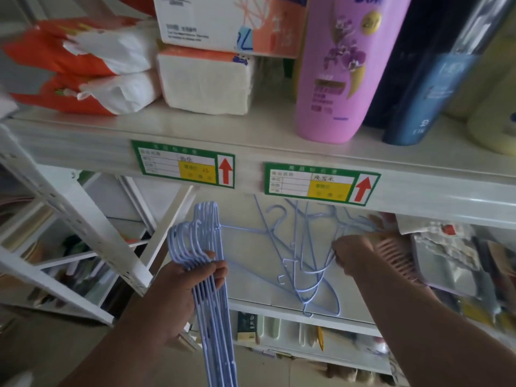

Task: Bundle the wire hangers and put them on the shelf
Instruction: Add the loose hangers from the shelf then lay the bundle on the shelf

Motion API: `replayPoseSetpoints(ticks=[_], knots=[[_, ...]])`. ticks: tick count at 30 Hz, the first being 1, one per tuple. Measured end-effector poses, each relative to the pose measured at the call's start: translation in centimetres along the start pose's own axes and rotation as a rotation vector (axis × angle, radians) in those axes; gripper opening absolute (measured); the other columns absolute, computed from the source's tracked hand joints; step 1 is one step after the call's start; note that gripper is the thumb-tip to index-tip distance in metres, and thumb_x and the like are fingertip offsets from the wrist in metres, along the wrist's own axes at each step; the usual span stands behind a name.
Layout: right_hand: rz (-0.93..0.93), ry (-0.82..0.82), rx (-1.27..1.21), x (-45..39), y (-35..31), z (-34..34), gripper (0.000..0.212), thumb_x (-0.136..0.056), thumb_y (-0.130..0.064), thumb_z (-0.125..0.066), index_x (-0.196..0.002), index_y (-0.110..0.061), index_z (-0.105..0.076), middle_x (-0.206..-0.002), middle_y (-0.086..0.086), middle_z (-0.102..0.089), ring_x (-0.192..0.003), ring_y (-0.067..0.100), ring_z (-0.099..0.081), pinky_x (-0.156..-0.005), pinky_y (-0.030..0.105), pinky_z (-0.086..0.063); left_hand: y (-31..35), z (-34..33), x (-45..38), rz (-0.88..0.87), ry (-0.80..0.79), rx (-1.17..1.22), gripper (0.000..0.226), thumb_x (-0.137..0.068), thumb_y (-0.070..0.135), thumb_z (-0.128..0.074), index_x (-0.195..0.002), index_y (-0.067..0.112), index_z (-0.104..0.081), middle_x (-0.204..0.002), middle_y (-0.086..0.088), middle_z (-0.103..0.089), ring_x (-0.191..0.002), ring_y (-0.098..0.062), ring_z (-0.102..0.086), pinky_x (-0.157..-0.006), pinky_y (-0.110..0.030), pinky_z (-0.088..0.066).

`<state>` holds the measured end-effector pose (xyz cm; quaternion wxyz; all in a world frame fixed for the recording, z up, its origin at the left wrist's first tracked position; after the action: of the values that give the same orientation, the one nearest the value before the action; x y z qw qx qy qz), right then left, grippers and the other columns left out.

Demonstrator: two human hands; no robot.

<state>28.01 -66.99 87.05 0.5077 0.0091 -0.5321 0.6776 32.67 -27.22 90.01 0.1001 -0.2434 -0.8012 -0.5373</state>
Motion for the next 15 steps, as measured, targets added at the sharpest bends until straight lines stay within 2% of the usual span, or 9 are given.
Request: replayPoseSetpoints(ticks=[2, 4, 6, 8, 11, 15], knots=[[0.019, -0.063, -0.119, 0.8, -1.0, -0.6, 0.006, -0.094, -0.011, -0.059, -0.091, -0.015, -0.063, -0.067, 0.002, -0.056, -0.048, 0.014, -0.052, -0.047, 0.026, -0.044, 0.2, 0.3, 0.0, 0.002, -0.004, 0.01, 0.022, -0.095, -0.006, -0.059, -0.115, -0.001, -0.064, -0.109, -0.03, -0.074, -0.103, -0.041, -0.073, -0.085, -0.045, -0.059], [0.031, -0.148, -0.336, 1.5, -1.9, -1.6, 0.029, -0.101, -0.003, -0.048, -0.074, -0.012, -0.054, -0.052, 0.001, -0.052, -0.032, 0.008, -0.042, -0.035, 0.019, -0.031, 0.2, 0.5, 0.1, 0.006, -0.016, 0.016, 0.023, -0.093, -0.005, -0.061, -0.116, -0.001, -0.065, -0.109, -0.03, -0.074, -0.102, -0.04, -0.073, -0.087, -0.047, -0.057], [0.085, -0.207, -0.514, 2.9, -3.3, -2.3, 0.035, -0.105, 0.0, -0.046, -0.073, -0.012, -0.05, -0.055, 0.005, -0.048, -0.03, 0.006, -0.034, -0.031, 0.016, -0.022, 0.4, 0.6, 0.2, 0.003, -0.035, 0.017, 0.026, -0.09, -0.004, -0.065, -0.116, 0.0, -0.067, -0.107, -0.03, -0.074, -0.099, -0.038, -0.073, -0.09, -0.048, -0.057], [0.168, -0.265, -0.605, 4.8, -4.7, -2.9, 0.031, -0.106, -0.003, -0.052, -0.076, -0.012, -0.052, -0.063, 0.007, -0.047, -0.034, 0.005, -0.033, -0.032, 0.015, -0.025, 0.5, 0.7, 0.2, -0.01, -0.068, 0.003, 0.03, -0.089, -0.005, -0.068, -0.119, -0.002, -0.066, -0.104, -0.029, -0.074, -0.095, -0.036, -0.073, -0.084, -0.044, -0.06], [0.287, -0.405, -0.573, 8.6, -5.8, -4.5, 0.032, -0.107, -0.004, -0.049, -0.076, -0.013, -0.052, -0.065, 0.007, -0.046, -0.038, 0.007, -0.034, -0.034, 0.016, -0.024, 0.8, 0.7, 0.2, -0.034, -0.09, -0.017, 0.039, -0.08, 0.001, -0.075, -0.119, -0.005, -0.068, -0.102, -0.026, -0.075, -0.095, -0.034, -0.075, -0.079, -0.036, -0.061], [0.454, -0.475, -0.366, 14.1, -5.6, -7.3, 0.026, -0.101, 0.006, -0.051, -0.081, -0.008, -0.058, -0.066, 0.012, -0.047, -0.041, 0.012, -0.035, -0.04, 0.016, -0.028, 1.3, 0.3, 0.3, -0.052, -0.13, 0.03, 0.045, -0.072, 0.005, -0.081, -0.115, 0.002, -0.069, -0.101, -0.025, -0.075, -0.093, -0.034, -0.073, -0.085, -0.044, -0.056]])
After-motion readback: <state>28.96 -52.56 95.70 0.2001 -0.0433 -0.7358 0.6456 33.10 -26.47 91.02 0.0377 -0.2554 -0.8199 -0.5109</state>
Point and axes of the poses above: each hand's wrist, its own x-axis away from the middle knuckle, its own z-axis out of the back of the hand, y = z × x, the point moved 7 cm from there along -x, towards the middle knuckle
